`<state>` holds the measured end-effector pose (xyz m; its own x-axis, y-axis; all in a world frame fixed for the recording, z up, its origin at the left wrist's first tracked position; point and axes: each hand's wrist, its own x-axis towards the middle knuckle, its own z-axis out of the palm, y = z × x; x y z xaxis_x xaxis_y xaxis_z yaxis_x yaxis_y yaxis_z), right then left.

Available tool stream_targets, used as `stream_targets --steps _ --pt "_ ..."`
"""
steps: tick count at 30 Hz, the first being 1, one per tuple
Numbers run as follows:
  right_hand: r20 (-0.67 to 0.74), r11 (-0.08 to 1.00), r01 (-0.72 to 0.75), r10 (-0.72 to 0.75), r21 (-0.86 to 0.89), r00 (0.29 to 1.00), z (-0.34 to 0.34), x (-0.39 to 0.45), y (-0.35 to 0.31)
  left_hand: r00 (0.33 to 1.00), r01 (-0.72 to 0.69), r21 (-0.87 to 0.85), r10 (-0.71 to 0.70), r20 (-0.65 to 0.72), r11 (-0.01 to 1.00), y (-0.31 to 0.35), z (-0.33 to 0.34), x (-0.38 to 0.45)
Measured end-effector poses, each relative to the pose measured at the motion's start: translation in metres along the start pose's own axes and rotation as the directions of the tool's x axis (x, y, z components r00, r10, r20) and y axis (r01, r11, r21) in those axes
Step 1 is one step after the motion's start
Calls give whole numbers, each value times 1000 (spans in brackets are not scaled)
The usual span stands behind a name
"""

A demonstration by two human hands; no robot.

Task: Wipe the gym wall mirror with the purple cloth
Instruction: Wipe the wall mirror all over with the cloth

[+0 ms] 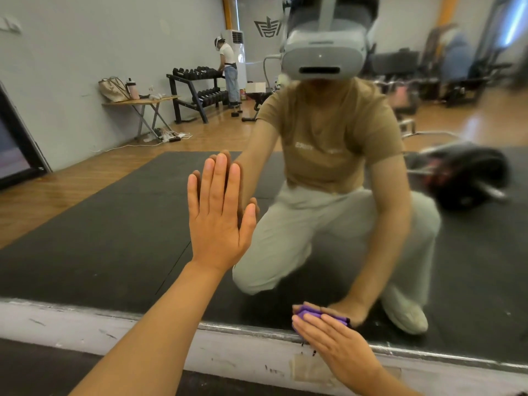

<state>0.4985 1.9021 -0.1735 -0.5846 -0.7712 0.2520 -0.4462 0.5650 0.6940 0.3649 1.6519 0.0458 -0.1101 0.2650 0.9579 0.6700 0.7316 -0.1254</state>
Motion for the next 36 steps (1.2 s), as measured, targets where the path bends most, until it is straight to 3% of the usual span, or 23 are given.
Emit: stream_targets --steps 1,3,5,9,12,14,16,19,23,32,36 --pt "92 989 -142 138 42 986 -13 -3 -6 1000 2 -3 -2 0 1000 -1 0 -1" --pt "136 980 -175 162 90 977 -13 -5 -14 1000 6 -4 -6 -5 1000 -1 2 -3" --pt "32 977 -200 202 -72 979 -20 -1 4 1000 11 -8 -11 -14 1000 0 3 -5" --pt "-88 948 -318 314 -27 945 -42 11 33 1000 7 -6 -7 -13 1000 0 4 -3" --pt "-320 844 -536 508 2 800 -71 33 72 1000 3 -7 -3 -13 1000 0 4 -4" --pt "-403 795 -604 570 53 716 -87 45 86 1000 4 -2 -4 -18 1000 0 5 -4" --pt "-420 783 -617 586 73 693 -90 45 88 1000 9 -5 -9 -20 1000 0 5 -3" --pt "-343 815 -579 548 15 763 -70 29 69 1000 11 -13 -11 -21 1000 0 5 -4" --pt "-78 914 -394 388 -92 918 -26 -16 18 1000 5 -14 -5 -16 1000 0 4 -3" --pt "91 954 -297 299 -30 950 -18 -43 6 1000 3 4 -2 -21 1000 -1 4 -4" --pt "50 951 -307 309 -42 950 -38 -33 22 1000 -4 5 4 -14 1000 2 3 -4"
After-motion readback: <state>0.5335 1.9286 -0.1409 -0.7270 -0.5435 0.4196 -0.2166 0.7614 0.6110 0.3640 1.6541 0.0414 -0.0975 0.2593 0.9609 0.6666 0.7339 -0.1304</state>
